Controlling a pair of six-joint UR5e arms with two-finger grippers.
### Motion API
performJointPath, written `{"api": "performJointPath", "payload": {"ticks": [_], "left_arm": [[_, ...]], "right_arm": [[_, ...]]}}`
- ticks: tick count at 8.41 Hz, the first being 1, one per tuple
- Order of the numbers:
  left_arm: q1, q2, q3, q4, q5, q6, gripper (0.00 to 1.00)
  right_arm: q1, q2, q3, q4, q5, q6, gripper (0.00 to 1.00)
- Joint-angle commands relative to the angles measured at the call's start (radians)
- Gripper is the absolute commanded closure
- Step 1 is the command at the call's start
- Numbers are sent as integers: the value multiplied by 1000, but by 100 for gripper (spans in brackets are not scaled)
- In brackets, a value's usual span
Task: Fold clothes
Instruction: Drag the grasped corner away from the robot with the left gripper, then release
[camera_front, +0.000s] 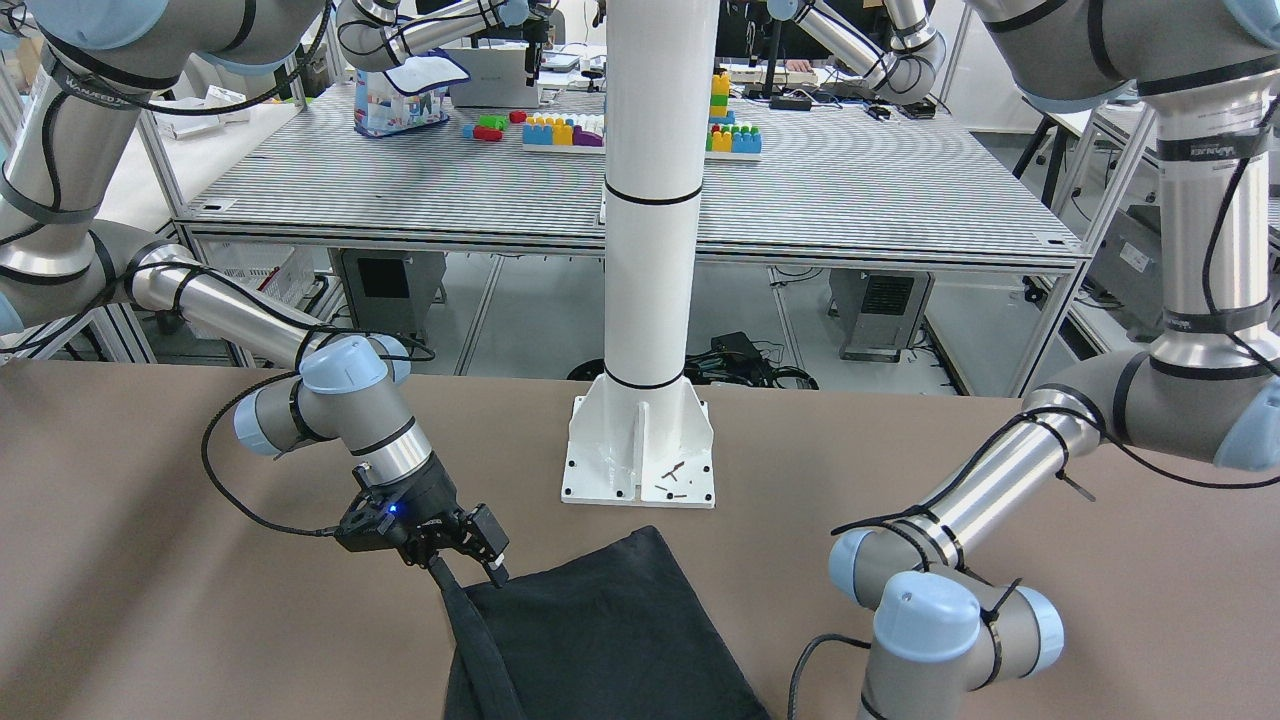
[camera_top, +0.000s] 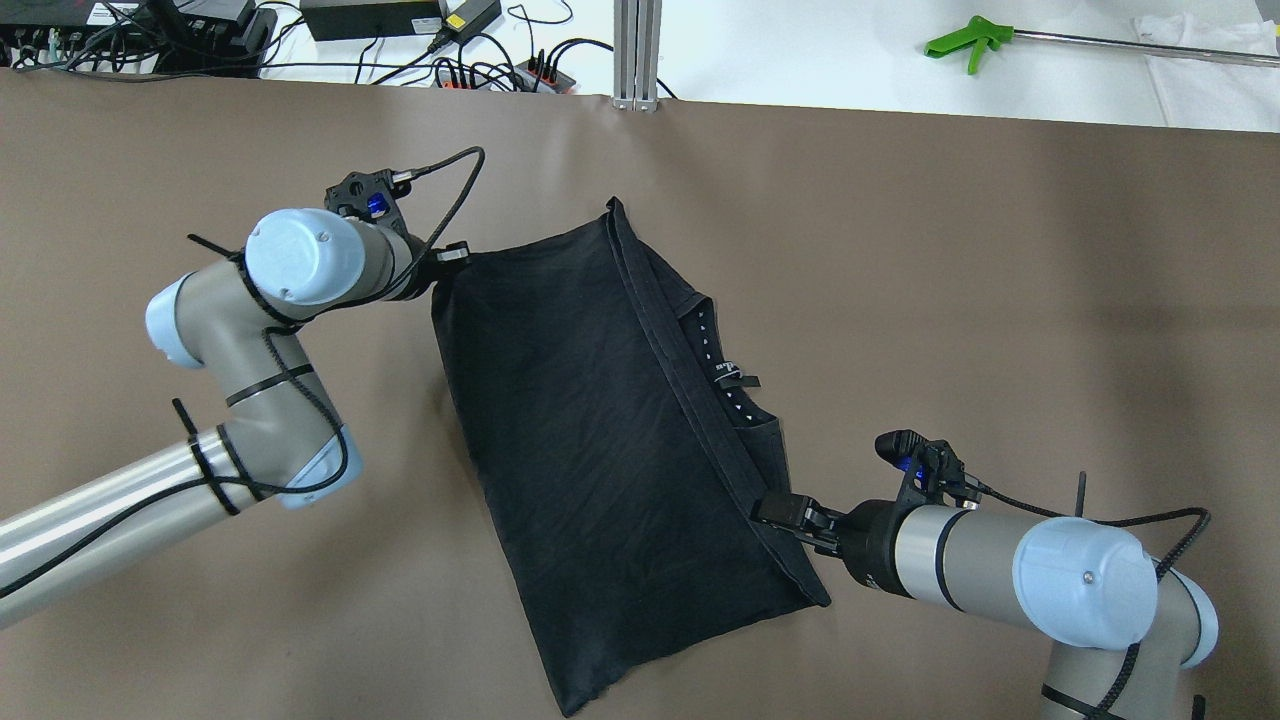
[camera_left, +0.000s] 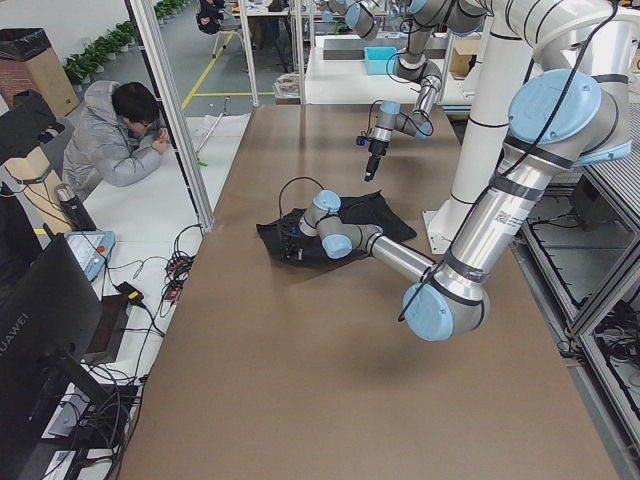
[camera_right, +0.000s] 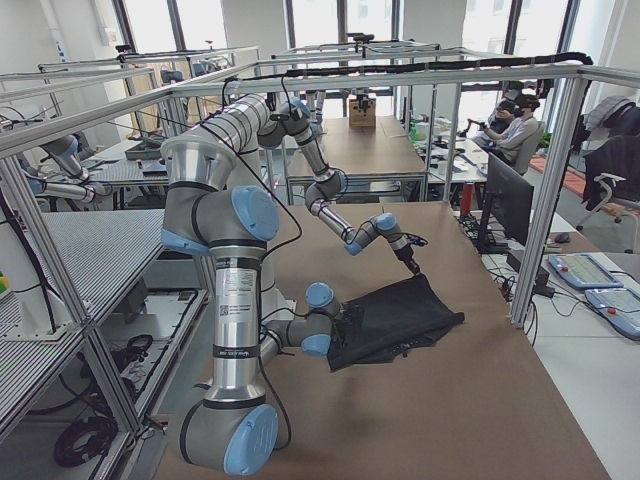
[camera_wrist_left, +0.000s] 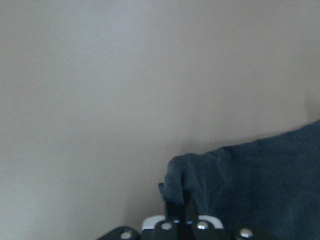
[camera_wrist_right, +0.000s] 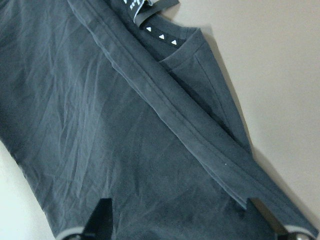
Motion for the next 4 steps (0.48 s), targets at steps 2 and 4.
{"api": "performJointPath", "payload": {"ticks": [2,4], "left_arm": [[-19,-280,280,-3,4,0,100],[-12,-364,359,-5,5,0,100]], "right_arm": [[1,0,1,0,-1,-5,6],[1,0,1,0,-6,-3,6]]}}
